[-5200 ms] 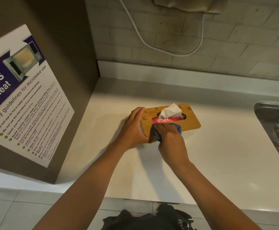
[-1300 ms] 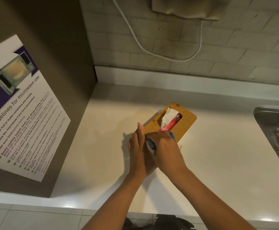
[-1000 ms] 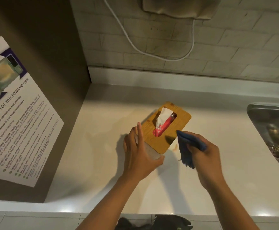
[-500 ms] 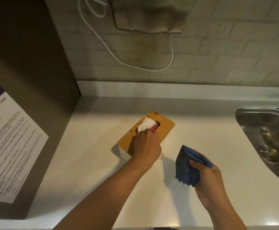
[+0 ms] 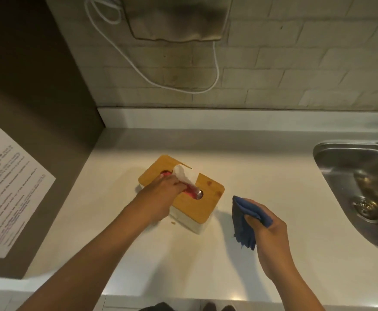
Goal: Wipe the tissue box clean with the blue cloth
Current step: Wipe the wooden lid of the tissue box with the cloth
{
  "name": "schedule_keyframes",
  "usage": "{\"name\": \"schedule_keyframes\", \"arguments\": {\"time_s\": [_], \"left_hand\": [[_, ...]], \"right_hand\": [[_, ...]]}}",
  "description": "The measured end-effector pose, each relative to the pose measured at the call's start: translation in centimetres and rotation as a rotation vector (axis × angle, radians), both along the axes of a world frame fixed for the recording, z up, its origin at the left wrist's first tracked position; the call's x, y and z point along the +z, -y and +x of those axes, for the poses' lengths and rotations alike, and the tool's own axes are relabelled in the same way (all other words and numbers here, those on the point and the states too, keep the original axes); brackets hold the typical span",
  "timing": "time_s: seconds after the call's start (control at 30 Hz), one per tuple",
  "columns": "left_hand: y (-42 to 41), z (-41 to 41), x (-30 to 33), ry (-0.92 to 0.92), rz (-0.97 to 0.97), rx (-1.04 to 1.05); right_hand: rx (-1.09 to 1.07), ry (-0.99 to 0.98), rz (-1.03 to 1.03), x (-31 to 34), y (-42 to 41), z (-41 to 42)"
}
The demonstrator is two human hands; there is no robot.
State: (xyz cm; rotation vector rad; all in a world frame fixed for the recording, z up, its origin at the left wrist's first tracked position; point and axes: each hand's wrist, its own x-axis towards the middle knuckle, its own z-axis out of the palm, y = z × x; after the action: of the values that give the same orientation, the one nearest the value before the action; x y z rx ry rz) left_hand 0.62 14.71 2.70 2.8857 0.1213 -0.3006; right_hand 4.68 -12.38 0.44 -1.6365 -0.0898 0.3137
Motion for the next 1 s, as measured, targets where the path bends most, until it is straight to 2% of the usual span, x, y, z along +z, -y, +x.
{"name": "schedule_keyframes", "arguments": {"time_s": [0.13,0.4,0.57,0.7,0.87,0.93,1.0], "left_hand": [[2.3,-1.7,1.2,-0.004,-0.149,0.052],[5.6,-2.4,-1.1,0.093,-0.061,0.203],[6.6,-2.2,-1.8,0.135,-0.104,0.215],[6.6,-2.1,-2.0,0.110,-0.171,0.214],[5.8,-1.7,-1.7,0.100,-0.213,0.178],[5.7,-1.9,-1.7,0.134,-0.182,0.173],[5.8,-2.4,-1.8,0.151,-0.042,0.190]], "right_hand": [[0.014,0.060,-0.008,-0.1,-1.2,0.2],[0.137,0.204,-0.020,-1.5,-2.1,0.3],[0.116,0.424,-0.200,-1.4,-2.2,0.7],[0.180,0.673,-0.344,-1.5,-2.8,1.6],[0.250,0.860,-0.550,-2.4,-4.7,1.4],[0.262,0.933,-0.637,-2.9,-4.7,1.2],[0.258,0.944,-0.662,-2.8,-4.5,1.3]]}}
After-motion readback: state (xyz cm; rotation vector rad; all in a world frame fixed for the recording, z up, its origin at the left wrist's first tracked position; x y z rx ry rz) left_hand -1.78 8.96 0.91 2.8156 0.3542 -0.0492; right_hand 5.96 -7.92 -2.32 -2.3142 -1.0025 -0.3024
